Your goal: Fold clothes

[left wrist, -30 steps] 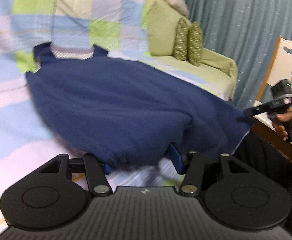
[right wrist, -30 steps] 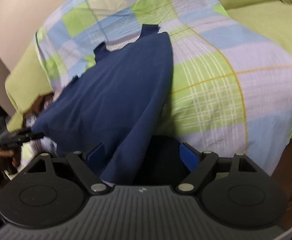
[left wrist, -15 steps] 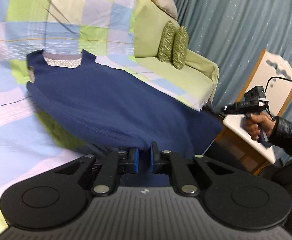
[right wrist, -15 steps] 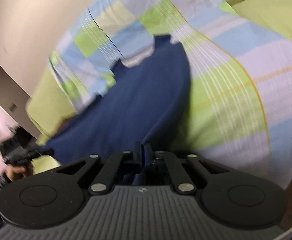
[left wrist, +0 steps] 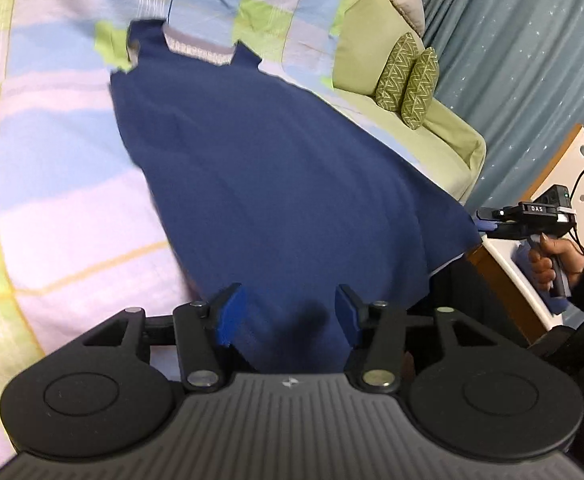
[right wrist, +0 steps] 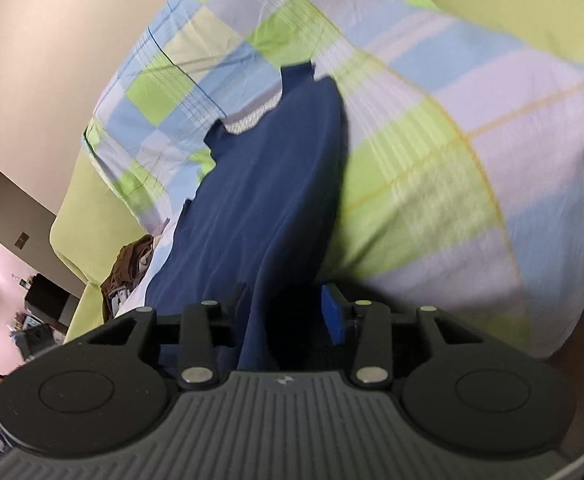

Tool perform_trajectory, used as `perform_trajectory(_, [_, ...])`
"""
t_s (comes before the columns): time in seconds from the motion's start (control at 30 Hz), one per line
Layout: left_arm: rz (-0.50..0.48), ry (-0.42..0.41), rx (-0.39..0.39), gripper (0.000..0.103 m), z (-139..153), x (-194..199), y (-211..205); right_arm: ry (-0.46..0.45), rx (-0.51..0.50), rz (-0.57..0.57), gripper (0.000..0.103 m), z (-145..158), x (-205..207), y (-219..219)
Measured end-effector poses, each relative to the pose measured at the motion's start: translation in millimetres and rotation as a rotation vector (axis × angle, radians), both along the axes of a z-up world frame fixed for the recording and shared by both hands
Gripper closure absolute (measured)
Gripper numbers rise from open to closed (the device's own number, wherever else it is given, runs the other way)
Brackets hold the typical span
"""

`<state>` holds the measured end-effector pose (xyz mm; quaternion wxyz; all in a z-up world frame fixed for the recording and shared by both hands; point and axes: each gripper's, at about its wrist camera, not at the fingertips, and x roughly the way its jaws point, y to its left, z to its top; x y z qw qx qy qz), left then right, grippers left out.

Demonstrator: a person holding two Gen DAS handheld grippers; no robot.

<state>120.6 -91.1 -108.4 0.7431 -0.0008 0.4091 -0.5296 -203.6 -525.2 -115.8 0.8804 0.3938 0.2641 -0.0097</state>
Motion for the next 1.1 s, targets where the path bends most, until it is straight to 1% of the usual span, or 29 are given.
perform_trajectory(0.07, [0.019, 0.032, -0.042, 0.039, -7.7, 4.3, 1.3, 0.01, 0.014, 0.011, 0.052, -5.2, 3.9, 6.3])
perform_trajectory(0.1, [0.027, 0.045, -0.059, 0.038, -11.4, 5.4, 1.2, 0.017, 0.015, 0.025, 0.044, -6.3, 7.7, 7.6])
perform_trajectory(0.17, [0.029, 0.083, -0.088, 0.036, -20.6, 8.2, -1.3, 0.031, 0.015, 0.04, 0.043, -8.0, 13.7, 9.6])
perform_trajectory(0.23, [0.033, 0.104, -0.061, 0.036, -27.0, 10.5, -7.3, 0.027, 0.028, 0.056, 0.043, -11.0, 19.7, 11.2])
perform_trajectory(0.27, [0.046, 0.099, -0.046, 0.036, -27.9, 11.2, -8.5, 0.03, 0.029, 0.059, 0.045, -12.1, 22.8, 12.1])
perform_trajectory(0.3, [0.068, 0.084, -0.036, 0.036, -26.9, 11.5, -7.6, 0.042, 0.029, 0.068, 0.048, -13.2, 26.8, 13.1])
perform_trajectory(0.37, [0.102, 0.072, -0.038, 0.036, -22.8, 9.8, -0.2, 0.052, 0.029, 0.094, 0.063, -14.3, 32.4, 16.0])
perform_trajectory(0.43, [0.118, 0.07, -0.032, 0.033, -21.7, 4.8, 7.1, 0.068, 0.023, 0.107, 0.091, -14.2, 32.8, 20.8])
perform_trajectory(0.5, [0.127, 0.097, -0.028, 0.032, -26.8, 0.2, 15.9, 0.078, 0.024, 0.113, 0.099, -14.8, 31.9, 23.8])
perform_trajectory(0.6, [0.135, 0.167, -0.03, 0.033, -39.8, -4.7, 20.6, 0.074, 0.046, 0.106, 0.1, -18.2, 29.2, 23.5])
perform_trajectory(0.67, [0.12, 0.211, -0.072, 0.035, -45.4, -7.6, 15.2, 0.066, 0.067, 0.098, 0.1, -18.0, 27.6, 22.0])
perform_trajectory(0.73, [0.137, 0.197, -0.081, 0.047, -42.8, -8.5, 8.6, 0.057, 0.081, 0.095, 0.1, -16.3, 26.9, 21.4])
perform_trajectory(0.77, [0.144, 0.186, -0.078, 0.054, -39.3, -6.3, 8.1, 0.046, 0.094, 0.092, 0.1, -14.0, 26.2, 20.3])
perform_trajectory(0.8, [0.142, 0.195, -0.101, 0.101, -34.9, -3.2, 9.5, 0.028, 0.112, 0.088, 0.1, -10.1, 25.4, 17.9])
perform_trajectory(0.83, [0.131, 0.222, -0.149, 0.098, -29.8, 0.8, 12.9, 0.004, 0.13, 0.082, 0.1, -3.7, 26.3, 15.2])
perform_trajectory(0.87, [0.119, 0.231, -0.186, 0.098, -22.7, 3.4, 15.7, -0.025, 0.151, 0.071, 0.1, 4.0, 24.8, 10.6])
perform_trajectory(0.9, [0.106, 0.221, -0.209, 0.098, -13.8, 4.8, 17.9, -0.064, 0.179, 0.063, 0.1, 12.7, 22.0, 5.2])
perform_trajectory(0.93, [0.09, 0.209, -0.216, 0.098, -4.1, 5.2, 18.7, -0.104, 0.204, 0.057, 0.1, 22.6, 18.8, -0.2])
perform_trajectory(1.0, [0.061, 0.189, -0.2, 0.098, 12.5, 4.2, 17.7, -0.156, 0.218, 0.048, 0.1, 42.8, 11.4, -8.3])
perform_trajectory(1.07, [0.051, 0.187, -0.153, 0.098, 12.1, 2.4, 16.1, -0.172, 0.232, 0.048, 0.1, 51.6, 3.2, -12.7])
perform_trajectory(1.1, [0.05, 0.194, -0.118, 0.098, 6.4, 0.8, 15.6, -0.16, 0.225, 0.052, 0.1, 52.0, -0.8, -13.2])
